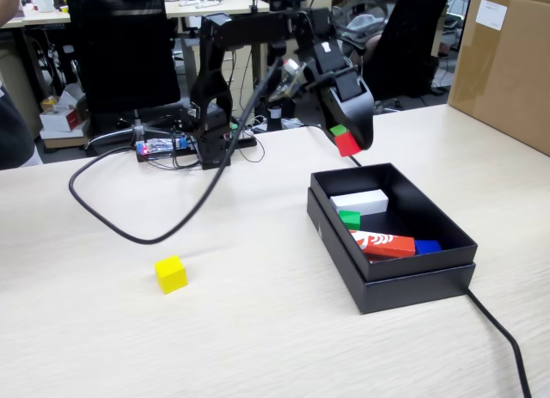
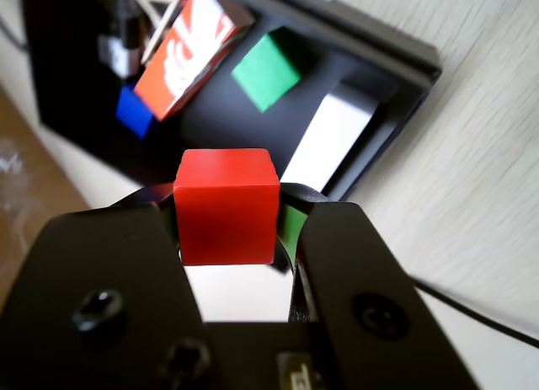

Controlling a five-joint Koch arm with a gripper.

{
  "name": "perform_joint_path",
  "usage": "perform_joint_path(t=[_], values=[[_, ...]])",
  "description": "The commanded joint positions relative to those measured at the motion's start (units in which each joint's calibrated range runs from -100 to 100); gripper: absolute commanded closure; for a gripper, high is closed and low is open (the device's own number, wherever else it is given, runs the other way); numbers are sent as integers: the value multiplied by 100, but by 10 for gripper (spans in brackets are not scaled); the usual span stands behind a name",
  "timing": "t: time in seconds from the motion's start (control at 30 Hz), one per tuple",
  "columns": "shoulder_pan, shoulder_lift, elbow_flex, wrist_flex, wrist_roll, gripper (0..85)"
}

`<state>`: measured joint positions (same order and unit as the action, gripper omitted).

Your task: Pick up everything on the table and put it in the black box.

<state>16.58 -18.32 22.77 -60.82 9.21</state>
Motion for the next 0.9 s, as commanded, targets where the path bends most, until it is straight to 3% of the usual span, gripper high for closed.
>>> perform_joint_path(t=[0.0, 0.27, 0.4, 0.7, 0.77, 0.87], values=[[20, 231, 696, 4, 34, 842], [34, 621, 470, 4, 59, 833], [34, 610, 288, 4, 103, 741], [34, 587, 7, 4, 117, 716], [34, 575, -20, 4, 122, 666], [34, 529, -56, 4, 122, 660]])
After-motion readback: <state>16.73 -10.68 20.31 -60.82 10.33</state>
